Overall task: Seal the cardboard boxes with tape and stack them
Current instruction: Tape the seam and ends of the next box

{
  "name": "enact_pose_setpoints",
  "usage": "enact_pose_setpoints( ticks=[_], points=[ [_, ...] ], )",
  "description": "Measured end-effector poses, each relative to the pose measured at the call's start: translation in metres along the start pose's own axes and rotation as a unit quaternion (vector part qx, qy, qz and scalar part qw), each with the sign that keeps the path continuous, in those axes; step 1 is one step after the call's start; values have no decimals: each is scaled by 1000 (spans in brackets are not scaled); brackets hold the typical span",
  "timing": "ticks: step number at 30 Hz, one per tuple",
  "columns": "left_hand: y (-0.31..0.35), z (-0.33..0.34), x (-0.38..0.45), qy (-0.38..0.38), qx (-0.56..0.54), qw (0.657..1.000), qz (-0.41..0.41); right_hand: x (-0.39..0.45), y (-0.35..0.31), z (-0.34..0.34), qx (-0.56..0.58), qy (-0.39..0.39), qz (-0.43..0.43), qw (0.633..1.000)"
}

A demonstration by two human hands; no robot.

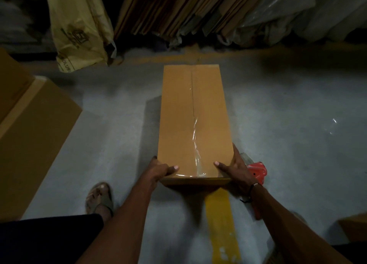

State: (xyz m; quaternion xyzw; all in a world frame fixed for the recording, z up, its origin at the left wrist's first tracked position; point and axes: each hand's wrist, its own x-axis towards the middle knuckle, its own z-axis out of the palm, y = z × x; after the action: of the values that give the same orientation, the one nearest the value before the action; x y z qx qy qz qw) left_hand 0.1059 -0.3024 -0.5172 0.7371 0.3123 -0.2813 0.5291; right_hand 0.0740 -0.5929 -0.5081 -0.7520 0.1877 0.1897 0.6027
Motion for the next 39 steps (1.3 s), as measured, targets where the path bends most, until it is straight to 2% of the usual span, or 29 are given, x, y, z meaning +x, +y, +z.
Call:
enact_pose_setpoints(
  ticks=[6,9,13,16,19,26,30,35,39],
  points=[
    [23,0,9,-9,-19,998,64,24,-19,1,-54,41,-21,997],
    [45,12,7,86,-15,992,91,37,-38,19,-85,141,-17,986],
    [79,36,3,166,116,979,32,49,-60,52,-188,231,23,954],
    [85,49,6,222,164,961,7,57,-54,60,-219,281,37,934],
    [81,53,8,250,173,953,15,61,-50,59,-207,290,42,933],
    [91,48,17,230,128,965,3,78,-60,47,-134,285,74,946],
    [106,55,23,222,167,960,43,93,-80,54,-158,301,70,938],
    [115,56,28,239,176,955,22,97,-81,61,-227,321,81,916],
    [123,53,32,228,153,961,-4,101,-83,56,-207,312,93,923]
  ],
)
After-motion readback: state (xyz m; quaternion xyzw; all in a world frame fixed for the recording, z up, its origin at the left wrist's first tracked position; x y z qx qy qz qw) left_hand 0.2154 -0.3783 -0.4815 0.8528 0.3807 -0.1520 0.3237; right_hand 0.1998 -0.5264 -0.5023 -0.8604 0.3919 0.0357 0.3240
